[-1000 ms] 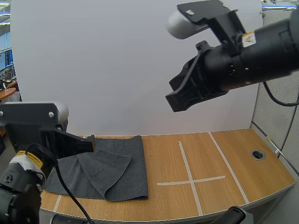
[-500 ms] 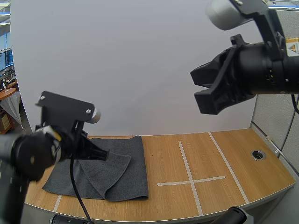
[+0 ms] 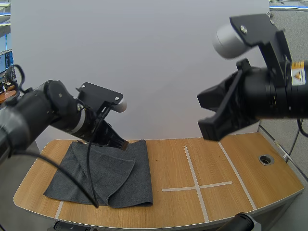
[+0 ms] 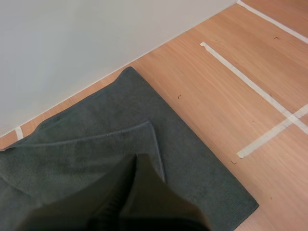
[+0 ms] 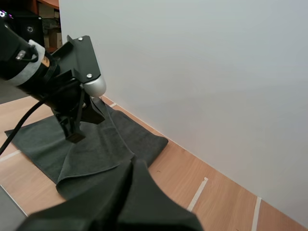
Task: Fold the towel
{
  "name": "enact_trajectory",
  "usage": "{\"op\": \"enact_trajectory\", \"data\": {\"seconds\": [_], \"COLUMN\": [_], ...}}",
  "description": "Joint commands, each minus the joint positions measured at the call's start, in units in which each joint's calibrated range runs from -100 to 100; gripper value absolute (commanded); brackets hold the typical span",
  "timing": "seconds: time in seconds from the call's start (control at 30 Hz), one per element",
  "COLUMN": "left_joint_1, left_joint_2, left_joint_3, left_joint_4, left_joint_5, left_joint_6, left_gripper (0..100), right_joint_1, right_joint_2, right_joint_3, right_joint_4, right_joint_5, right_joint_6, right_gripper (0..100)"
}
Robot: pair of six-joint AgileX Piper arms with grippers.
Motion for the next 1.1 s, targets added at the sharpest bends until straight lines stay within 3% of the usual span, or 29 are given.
{"op": "enact_trajectory", "data": {"seconds": [0.0, 0.07, 0.17, 0.23, 0.37, 0.4, 0.53, 0.7, 1.07], "left_joint_1": [-0.03, -0.03, -0.03, -0.03, -0.79, -1.12, -2.78, -4.44, -4.67], "left_joint_2": [13.0, 16.6, 22.3, 26.2, 32.2, 33.6, 38.9, 44.2, 53.2], "left_joint_3": [-4.1, -5.2, -7.6, -8.9, -9.7, -9.7, -9.7, -10.6, -17.1], "left_joint_4": [-6.1, -6.6, -8.5, -10.5, -12.0, -11.9, -10.9, -4.3, -1.6], "left_joint_5": [-4.9, -4.5, -2.8, -0.5, -0.8, -1.8, -8.2, -15.1, -17.4], "left_joint_6": [10.5, 11.6, 12.5, 13.7, 15.7, 15.7, 15.6, 11.7, 7.2], "left_gripper": [0, 1, 14, 33, 82, 87, 88, 88, 88], "right_joint_1": [-0.2, -0.2, -0.2, -0.2, -0.2, -0.2, -0.2, -0.2, -0.4], "right_joint_2": [-6.9, -8.0, -8.7, -8.7, -8.7, -8.7, -8.7, -8.7, -8.7], "right_joint_3": [4.8, 5.8, 7.5, 8.7, 10.9, 11.3, 13.5, 15.3, 15.7], "right_joint_4": [-2.9, -2.9, -3.3, -4.0, -4.0, -4.0, -4.3, -4.6, -5.1], "right_joint_5": [0.0, 0.0, 0.0, 0.0, 0.0, 0.0, 0.0, 0.0, 0.0], "right_joint_6": [0.5, 0.5, 0.5, 0.5, 0.5, 0.5, 0.5, 0.5, 0.5], "right_gripper": [0, 0, 0, 0, 0, 0, 0, 0, 0]}}
